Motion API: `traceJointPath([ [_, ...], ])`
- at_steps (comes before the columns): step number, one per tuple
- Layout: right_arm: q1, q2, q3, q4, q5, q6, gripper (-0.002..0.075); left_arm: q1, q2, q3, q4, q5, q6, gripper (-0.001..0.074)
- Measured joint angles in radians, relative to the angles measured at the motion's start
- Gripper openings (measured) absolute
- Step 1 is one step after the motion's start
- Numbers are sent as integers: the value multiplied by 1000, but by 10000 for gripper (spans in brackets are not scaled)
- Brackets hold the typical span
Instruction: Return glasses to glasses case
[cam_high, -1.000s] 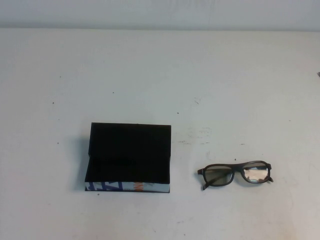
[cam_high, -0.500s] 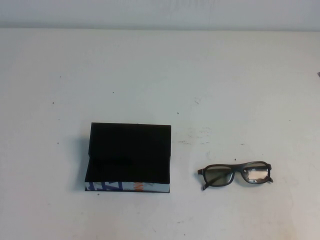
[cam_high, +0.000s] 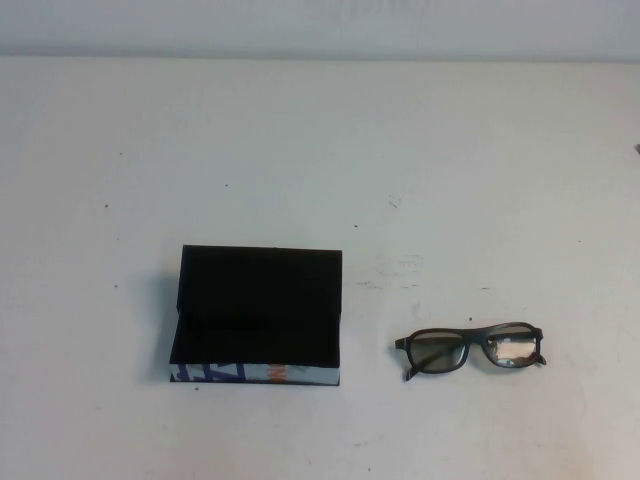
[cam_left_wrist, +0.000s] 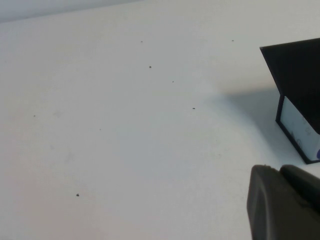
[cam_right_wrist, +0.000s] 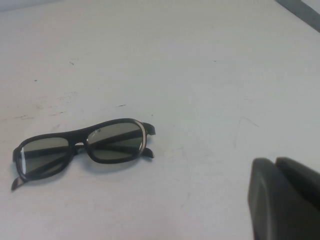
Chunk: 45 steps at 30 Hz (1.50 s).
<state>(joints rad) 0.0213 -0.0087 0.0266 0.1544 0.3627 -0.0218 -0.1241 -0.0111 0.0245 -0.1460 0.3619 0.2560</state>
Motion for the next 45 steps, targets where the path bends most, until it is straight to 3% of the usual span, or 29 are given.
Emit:
traceJointPath([
  [21,0,-2,0,8,-31,0,-13,0,0,0,0,0,0,1],
  [29,0,-2,0,424,-226,0,-13,0,0,0,0,0,0,1],
  [34,0,-2,0,590,-285,0,-13,0,0,0,0,0,0,1],
  [38,0,3,-33,655,-145,2,-13,0,0,0,0,0,0,1],
  [45,0,269,-322,570,345,-69,-13,0,0,0,0,0,0,1],
])
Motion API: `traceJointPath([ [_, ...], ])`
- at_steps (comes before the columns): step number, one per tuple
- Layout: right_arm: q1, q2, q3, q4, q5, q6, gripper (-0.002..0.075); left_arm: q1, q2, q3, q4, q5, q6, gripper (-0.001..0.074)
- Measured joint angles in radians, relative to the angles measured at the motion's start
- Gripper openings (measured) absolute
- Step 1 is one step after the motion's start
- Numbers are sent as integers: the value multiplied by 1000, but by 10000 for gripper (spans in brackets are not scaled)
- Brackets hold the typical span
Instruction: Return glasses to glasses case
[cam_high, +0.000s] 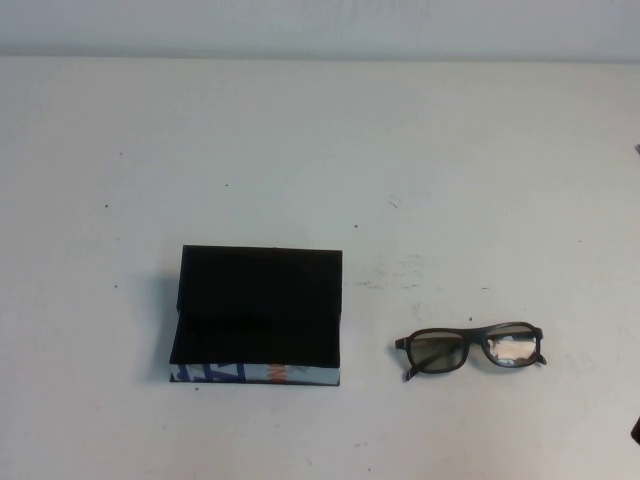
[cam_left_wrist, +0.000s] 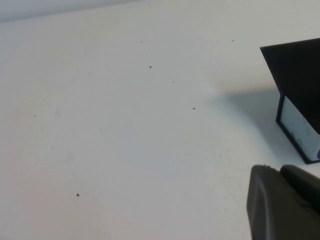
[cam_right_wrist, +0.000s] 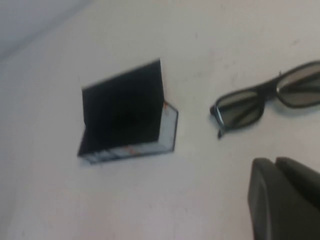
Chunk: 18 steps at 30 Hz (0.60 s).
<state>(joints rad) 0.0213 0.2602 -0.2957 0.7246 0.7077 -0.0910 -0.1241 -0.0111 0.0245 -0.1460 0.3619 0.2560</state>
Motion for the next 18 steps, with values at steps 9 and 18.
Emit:
traceJointPath([
  [9,0,464,-340,-178,299,-205,-13,0,0,0,0,0,0,1],
  [18,201,767,-504,-293,302,-426,-13,0,0,0,0,0,0,1],
])
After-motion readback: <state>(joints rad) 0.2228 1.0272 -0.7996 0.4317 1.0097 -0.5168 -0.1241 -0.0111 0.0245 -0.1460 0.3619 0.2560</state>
